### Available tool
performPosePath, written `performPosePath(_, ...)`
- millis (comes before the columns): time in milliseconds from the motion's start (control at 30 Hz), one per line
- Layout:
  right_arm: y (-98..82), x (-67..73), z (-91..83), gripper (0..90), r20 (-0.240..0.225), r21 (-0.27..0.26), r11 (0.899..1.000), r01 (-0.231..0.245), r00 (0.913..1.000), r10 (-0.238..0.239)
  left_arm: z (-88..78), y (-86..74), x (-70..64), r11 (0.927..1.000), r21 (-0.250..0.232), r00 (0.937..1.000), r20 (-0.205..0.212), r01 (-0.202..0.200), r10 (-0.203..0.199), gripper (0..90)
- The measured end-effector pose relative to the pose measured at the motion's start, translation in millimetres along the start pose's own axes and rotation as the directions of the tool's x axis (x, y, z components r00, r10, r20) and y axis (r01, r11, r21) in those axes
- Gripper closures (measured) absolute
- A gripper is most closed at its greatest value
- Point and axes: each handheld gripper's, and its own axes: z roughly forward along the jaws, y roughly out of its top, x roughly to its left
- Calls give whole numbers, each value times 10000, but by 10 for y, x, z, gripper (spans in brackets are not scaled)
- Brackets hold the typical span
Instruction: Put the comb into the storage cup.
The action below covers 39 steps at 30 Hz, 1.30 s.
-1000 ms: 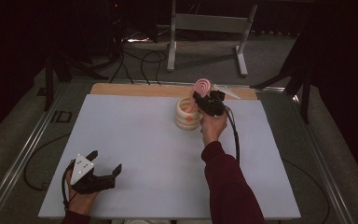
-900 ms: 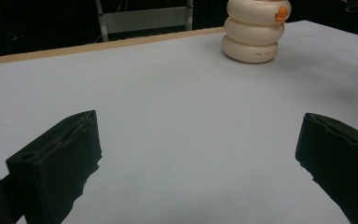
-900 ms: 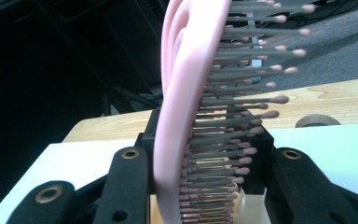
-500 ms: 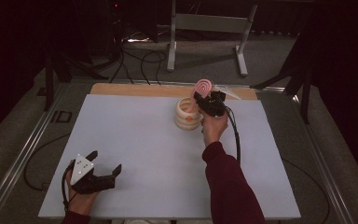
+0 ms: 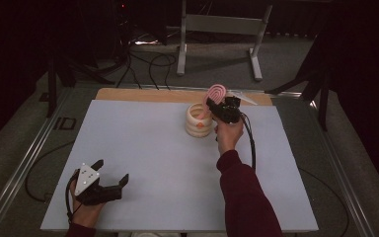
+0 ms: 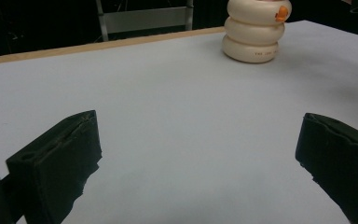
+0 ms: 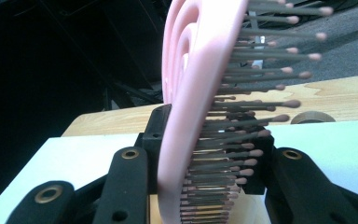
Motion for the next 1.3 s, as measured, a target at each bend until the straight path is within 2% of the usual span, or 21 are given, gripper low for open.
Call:
performPosePath(433,3,-76,-10,622,88,127,9998,-120,9999,119,10,-5,-5,10000,34,10000,23,-6,6,9)
performPosePath(867,-2,-128,-23,604,229,294,9995,130,9996,-137,11,-7,-5,10000,32,10000,28,-7,7,9)
performPosePath(1300,0,-141,-47,569,173,325,9990,292,9994,-298,10,-8,-5,10000,33,10000,19,-1,1,9)
